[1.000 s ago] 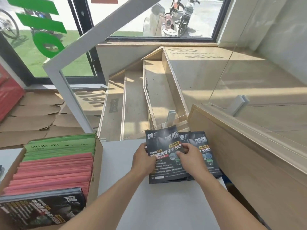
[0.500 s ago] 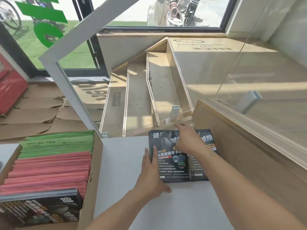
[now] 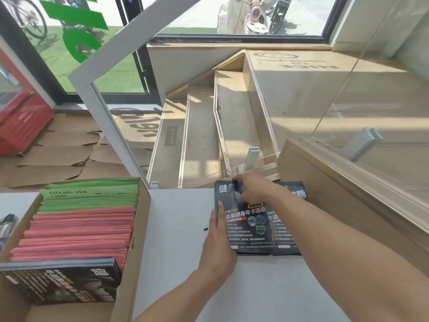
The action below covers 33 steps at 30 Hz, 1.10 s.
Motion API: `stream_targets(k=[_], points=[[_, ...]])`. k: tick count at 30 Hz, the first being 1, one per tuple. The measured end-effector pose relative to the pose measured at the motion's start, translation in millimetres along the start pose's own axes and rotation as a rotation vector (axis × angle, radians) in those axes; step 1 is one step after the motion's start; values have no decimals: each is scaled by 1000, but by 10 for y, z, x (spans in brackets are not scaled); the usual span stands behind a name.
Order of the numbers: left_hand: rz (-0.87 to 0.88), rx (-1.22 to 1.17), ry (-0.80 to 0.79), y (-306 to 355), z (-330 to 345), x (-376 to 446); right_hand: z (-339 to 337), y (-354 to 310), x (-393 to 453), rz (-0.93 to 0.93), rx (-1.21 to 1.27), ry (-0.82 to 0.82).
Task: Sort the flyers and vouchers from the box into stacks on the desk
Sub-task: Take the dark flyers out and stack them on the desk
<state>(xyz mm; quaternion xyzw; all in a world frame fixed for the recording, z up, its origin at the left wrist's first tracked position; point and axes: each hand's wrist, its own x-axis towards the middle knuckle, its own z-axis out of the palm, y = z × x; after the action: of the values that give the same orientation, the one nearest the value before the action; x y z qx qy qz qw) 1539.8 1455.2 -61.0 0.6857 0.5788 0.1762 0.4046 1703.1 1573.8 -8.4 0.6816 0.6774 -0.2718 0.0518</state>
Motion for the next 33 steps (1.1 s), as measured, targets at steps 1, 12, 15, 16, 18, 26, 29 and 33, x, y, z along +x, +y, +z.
stream_targets(k=[1,12,15,16,18,26,29,33], points=[[5,-15,7,-7,3,-2,1,-4,-4,1,-16,9],[-21,-95,-5,-137,-101,-120,139,-45,-326,30,-46,323],[-60,-151,-23,-210,-117,-300,439,-160,-591,33,26,464],[-63,-166,-38,-224,-110,-365,555,-195,-676,17,-5,426],[-67,-216,-62,-228,-115,-492,740,-231,-800,-7,-59,315],[246,-367,217,-193,-655,-1144,765,-618,-1128,-55,155,440],[372,-473,466,-206,-1043,-1494,897,-1128,-1330,-272,211,488],[275,-548,660,-567,-1701,-1712,1242,-1896,-1489,-527,236,497]])
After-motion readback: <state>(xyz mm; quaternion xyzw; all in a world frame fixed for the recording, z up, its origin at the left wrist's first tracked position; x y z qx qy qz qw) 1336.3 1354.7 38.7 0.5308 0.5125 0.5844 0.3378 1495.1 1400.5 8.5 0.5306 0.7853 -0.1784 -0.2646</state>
